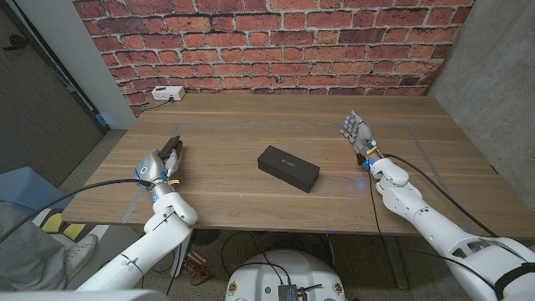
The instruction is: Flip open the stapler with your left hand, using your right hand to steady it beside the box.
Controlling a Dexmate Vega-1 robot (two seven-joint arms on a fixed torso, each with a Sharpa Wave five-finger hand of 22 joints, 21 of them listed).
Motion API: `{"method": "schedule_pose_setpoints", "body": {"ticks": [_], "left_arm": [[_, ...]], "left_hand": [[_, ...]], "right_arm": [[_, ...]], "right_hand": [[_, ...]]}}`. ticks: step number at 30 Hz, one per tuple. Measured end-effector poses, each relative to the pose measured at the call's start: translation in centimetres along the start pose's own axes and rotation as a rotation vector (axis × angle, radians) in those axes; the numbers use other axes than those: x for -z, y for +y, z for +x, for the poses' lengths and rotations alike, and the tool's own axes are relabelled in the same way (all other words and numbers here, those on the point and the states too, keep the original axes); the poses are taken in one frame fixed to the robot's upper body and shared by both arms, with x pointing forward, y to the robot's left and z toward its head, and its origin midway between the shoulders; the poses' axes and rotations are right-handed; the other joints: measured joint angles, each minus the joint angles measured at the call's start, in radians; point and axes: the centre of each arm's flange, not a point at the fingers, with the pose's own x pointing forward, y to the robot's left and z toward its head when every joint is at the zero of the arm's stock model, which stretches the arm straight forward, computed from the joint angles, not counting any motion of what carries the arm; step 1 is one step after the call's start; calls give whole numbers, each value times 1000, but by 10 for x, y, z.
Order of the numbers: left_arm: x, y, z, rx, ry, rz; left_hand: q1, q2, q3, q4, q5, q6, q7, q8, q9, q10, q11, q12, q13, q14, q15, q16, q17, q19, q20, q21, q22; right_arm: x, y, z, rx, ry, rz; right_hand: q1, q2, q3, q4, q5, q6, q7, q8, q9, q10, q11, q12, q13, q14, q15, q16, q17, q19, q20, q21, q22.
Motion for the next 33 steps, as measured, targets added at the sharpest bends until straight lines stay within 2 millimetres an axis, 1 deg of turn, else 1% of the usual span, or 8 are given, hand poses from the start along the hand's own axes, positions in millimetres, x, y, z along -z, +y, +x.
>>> {"method": "schedule_pose_setpoints", "body": {"ticks": [6, 9, 16, 20, 23, 28, 33], "left_arm": [[-1, 3, -2, -19, -21, -46], [-3, 5, -3, -24, -35, -76], [-6, 9, -4, -28, -63, -137], [-8, 10, -4, -17, -84, -182], [-10, 10, -3, -8, -100, -206], [-11, 8, -1, 17, -125, -235], [-15, 7, -1, 41, -152, -265]], "left_hand": [[-1, 1, 0, 0, -1, -1, 1, 0, 0, -4, -4, 0, 9, 0, 0, 0, 6, 0, 0, 4, 5], [-3, 3, 0, 0, -2, -1, 1, 0, 0, -4, -3, 5, 14, 0, 0, 0, 11, -5, -5, 7, 5], [-3, 3, 0, 0, -4, -1, 2, 0, 0, -4, -3, 7, 23, 0, 0, 0, 20, -5, -5, 15, 5], [-7, 7, 0, 0, -5, -1, 2, 0, 0, -10, -8, 8, 28, 0, 0, 0, 23, -11, -11, 18, 5], [-7, 7, 0, 0, -5, -1, 2, 0, 0, -11, -7, 8, 32, -1, -1, 0, 25, -11, -11, 18, 5], [-7, 7, 0, 0, -5, -1, 2, 0, 0, -11, -7, 8, 35, -2, -2, 0, 29, -18, -18, 25, 5], [-6, 6, 0, 1, -7, -1, 2, 0, 0, -11, -7, 8, 36, -8, 3, 0, 34, -24, -13, 26, 5]], "right_arm": [[1, 0, 0, -1, 2, 1], [1, 1, 1, -2, 3, 2], [-2, 7, -2, 0, 2, 5], [-4, 12, -3, -3, -2, 6], [-5, 16, -4, -4, -2, 7], [-5, 23, -7, -13, 0, 7], [-8, 28, -10, -28, -2, 3]], "right_hand": [[0, 0, 0, 0, 0, 3, -3, 0, 0, 0, 0, 0, 0, 0, 0, 0, 0, 0, 0, 0, 0], [0, 0, 0, 0, 0, 3, -3, 0, 0, 0, 0, 0, 0, 0, 0, 0, 0, 0, 0, 0, 0], [0, 0, 0, 0, 0, 3, -3, 0, 0, 0, 0, 0, 0, 0, 0, 0, 0, 0, 0, 0, 0], [0, 0, 0, 0, 0, 3, -3, 0, 0, 0, 0, 0, 0, 0, 0, 0, 0, 0, 0, 0, 0], [0, 0, 0, 0, 0, 3, -3, 0, 0, 0, 0, 0, 0, 0, 0, 0, 0, 0, 0, 0, 0], [0, 0, 0, 0, 0, 3, -3, 0, 0, 0, 0, 0, 0, 0, 0, 0, 0, 1, -2, 0, 0], [0, 0, 0, 0, 0, 3, -3, 0, 0, 0, 0, 0, 0, 0, 0, 0, 0, 1, -1, 0, 0]]}}
